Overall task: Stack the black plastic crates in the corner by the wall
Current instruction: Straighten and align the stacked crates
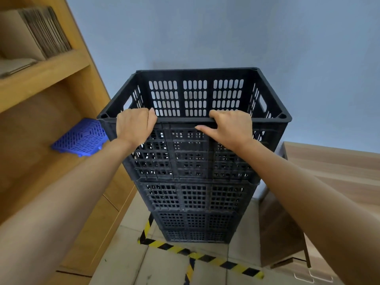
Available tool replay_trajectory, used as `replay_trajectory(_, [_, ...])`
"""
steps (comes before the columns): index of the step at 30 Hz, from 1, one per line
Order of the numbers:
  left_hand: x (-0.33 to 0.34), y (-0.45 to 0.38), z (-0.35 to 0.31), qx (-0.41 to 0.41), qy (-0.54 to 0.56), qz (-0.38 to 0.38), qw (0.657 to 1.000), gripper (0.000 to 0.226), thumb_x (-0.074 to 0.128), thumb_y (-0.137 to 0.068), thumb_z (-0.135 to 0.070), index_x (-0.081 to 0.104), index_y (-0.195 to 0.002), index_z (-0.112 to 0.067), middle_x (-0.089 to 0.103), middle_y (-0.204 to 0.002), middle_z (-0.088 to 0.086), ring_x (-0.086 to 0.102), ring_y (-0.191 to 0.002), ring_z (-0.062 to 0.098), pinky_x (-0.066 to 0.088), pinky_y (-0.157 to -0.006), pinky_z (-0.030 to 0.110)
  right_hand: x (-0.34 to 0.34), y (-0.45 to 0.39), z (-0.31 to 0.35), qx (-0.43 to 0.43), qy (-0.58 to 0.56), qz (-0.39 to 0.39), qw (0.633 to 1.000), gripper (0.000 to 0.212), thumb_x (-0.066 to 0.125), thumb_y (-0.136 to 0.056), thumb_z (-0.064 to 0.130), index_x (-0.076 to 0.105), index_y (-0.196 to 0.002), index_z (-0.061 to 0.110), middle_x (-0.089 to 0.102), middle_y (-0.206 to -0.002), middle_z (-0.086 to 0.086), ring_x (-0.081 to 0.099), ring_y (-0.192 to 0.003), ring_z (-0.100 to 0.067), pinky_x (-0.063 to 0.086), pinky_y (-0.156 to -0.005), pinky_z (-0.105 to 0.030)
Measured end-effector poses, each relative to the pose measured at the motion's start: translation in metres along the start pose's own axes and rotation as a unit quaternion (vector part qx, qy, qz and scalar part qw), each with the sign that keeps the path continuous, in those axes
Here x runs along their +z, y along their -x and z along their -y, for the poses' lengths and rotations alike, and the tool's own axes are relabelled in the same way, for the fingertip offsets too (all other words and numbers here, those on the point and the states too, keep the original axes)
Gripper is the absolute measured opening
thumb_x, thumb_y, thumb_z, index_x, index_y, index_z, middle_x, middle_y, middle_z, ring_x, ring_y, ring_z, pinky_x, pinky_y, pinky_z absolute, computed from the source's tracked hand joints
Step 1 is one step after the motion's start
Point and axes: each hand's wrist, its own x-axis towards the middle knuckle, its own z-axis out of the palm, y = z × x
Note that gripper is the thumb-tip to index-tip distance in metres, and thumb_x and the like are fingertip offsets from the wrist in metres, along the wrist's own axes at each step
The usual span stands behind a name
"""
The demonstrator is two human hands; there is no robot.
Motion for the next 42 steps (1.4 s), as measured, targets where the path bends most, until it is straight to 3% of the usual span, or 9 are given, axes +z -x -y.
replay_trajectory(10, [-0.004, 0.004, -0.039, -0.031, -0.032, 0.038, 0.998, 0.059, 0.024, -0.102, -0.031, 0.043, -0.050, -0.009, 0.052, -0.046, 0.010, 0.049, -0.043, 0.029, 0.027, -0.044, 0.029, 0.010, -0.003, -0.040, -0.029, -0.025, -0.014, 0.999, 0.061, 0.036, -0.081, 0.081, 0.049, -0.065, 0.023, 0.051, -0.050, 0.008, 0.051, -0.045, -0.014, 0.026, -0.044, -0.020])
replay_trajectory(17, [-0.009, 0.000, -0.059, -0.038, -0.039, 0.055, 0.997, 0.053, 0.036, -0.102, -0.018, 0.035, -0.049, -0.013, 0.041, -0.044, 0.005, 0.037, -0.041, 0.023, 0.037, -0.045, 0.033, 0.014, -0.008, -0.057, -0.038, -0.019, 0.003, 0.999, 0.064, 0.032, -0.081, 0.082, 0.054, -0.067, 0.023, 0.054, -0.052, 0.007, 0.053, -0.046, -0.014, 0.039, -0.046, -0.023])
replay_trajectory(22, [-0.005, 0.004, -0.061, -0.045, -0.024, 0.044, 0.998, 0.056, 0.029, -0.102, -0.029, 0.039, -0.049, -0.013, 0.041, -0.044, 0.004, 0.039, -0.041, 0.023, 0.028, -0.043, 0.030, 0.016, -0.001, -0.060, -0.028, -0.018, 0.001, 0.999, 0.065, 0.034, -0.080, 0.083, 0.058, -0.074, 0.023, 0.054, -0.052, 0.007, 0.053, -0.047, -0.014, 0.036, -0.045, -0.022])
replay_trajectory(26, [-0.006, 0.003, -0.057, -0.037, -0.025, 0.045, 0.998, 0.063, 0.023, -0.103, -0.039, 0.038, -0.047, -0.015, 0.041, -0.043, 0.001, 0.042, -0.040, 0.022, 0.023, -0.041, 0.026, 0.011, 0.001, -0.053, -0.016, -0.027, -0.008, 0.999, 0.057, 0.041, -0.081, 0.079, 0.040, -0.066, 0.024, 0.043, -0.049, 0.010, 0.043, -0.043, -0.013, 0.026, -0.044, -0.020])
replay_trajectory(30, [-0.005, 0.000, -0.050, -0.026, -0.007, 0.045, 0.999, 0.066, 0.017, -0.102, -0.049, 0.032, -0.046, -0.017, 0.038, -0.042, -0.001, 0.044, -0.039, 0.021, 0.024, -0.042, 0.026, 0.012, 0.001, -0.046, 0.011, -0.005, 0.011, 1.000, 0.063, 0.035, -0.079, 0.084, 0.046, -0.065, 0.023, 0.052, -0.052, 0.007, 0.050, -0.046, -0.014, 0.034, -0.044, -0.022])
replay_trajectory(34, [-0.002, -0.002, -0.029, -0.007, 0.027, 0.057, 0.998, 0.068, 0.018, -0.102, -0.051, 0.031, -0.044, -0.017, 0.035, -0.041, -0.003, 0.041, -0.039, 0.019, 0.024, -0.043, 0.026, 0.011, 0.001, -0.026, 0.034, -0.001, 0.016, 0.999, 0.063, 0.037, -0.078, 0.083, 0.049, -0.066, 0.022, 0.055, -0.053, 0.007, 0.051, -0.048, -0.013, 0.018, -0.046, -0.020])
replay_trajectory(38, [0.001, -0.014, -0.015, 0.005, 0.039, 0.057, 0.998, 0.069, 0.015, -0.101, -0.054, 0.034, -0.045, -0.017, 0.038, -0.043, -0.002, 0.041, -0.039, 0.017, 0.024, -0.043, 0.026, 0.013, -0.007, -0.012, 0.061, 0.007, 0.023, 0.998, 0.062, 0.037, -0.079, 0.082, 0.050, -0.069, 0.023, 0.056, -0.057, 0.008, 0.054, -0.051, -0.014, 0.032, -0.052, -0.024])
replay_trajectory(42, [0.014, -0.025, 0.003, 0.025, 0.062, 0.047, 0.997, 0.070, 0.019, -0.102, -0.052, 0.035, -0.043, -0.017, 0.041, -0.042, -0.001, 0.043, -0.039, 0.018, 0.028, -0.044, 0.026, 0.014, -0.013, 0.004, 0.093, 0.008, 0.023, 0.995, 0.060, 0.040, -0.078, 0.081, 0.042, -0.067, 0.023, 0.051, -0.056, 0.009, 0.049, -0.051, -0.014, 0.031, -0.056, -0.026])
